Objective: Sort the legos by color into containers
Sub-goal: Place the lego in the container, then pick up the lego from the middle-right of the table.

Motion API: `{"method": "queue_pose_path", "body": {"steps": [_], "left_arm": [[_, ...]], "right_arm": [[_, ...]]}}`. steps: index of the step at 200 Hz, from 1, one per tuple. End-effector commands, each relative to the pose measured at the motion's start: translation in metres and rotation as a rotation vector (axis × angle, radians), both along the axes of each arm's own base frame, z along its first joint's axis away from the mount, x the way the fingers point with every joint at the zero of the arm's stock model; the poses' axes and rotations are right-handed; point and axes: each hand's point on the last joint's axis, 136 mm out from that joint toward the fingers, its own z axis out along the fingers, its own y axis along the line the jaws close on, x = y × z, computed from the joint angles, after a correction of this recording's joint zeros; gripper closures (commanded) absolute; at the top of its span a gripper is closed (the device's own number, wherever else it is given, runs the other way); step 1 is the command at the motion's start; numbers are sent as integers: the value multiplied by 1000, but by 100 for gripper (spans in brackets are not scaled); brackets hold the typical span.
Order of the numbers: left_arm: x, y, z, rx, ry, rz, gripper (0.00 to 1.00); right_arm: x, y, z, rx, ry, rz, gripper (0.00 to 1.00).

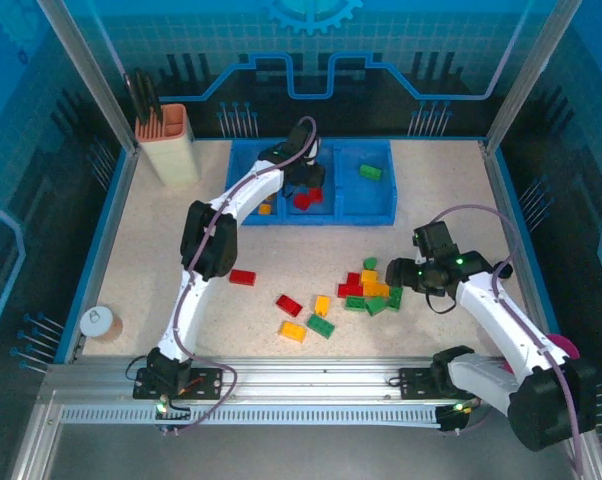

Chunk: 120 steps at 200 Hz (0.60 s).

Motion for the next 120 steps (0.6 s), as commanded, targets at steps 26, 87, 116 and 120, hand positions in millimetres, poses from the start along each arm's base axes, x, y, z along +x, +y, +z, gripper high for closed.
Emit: {"method": "queue_pose_path", "body": {"steps": [26,87,116,120], "left_arm": [[3,-5,12,-16,-20,-12,45],[4,-16,64,-96,-110,-61,38],[-2,-15,103,-114,-167,-84,35],[-4,-15,108,-116,-174,-86,34]], "right_arm": [[6,6,-15,112,20,-83,20],[42,7,-32,117,0,-118,22],[52,10,-43,108,29,-105,23],[53,10,-45,107,33,-104,23]]}}
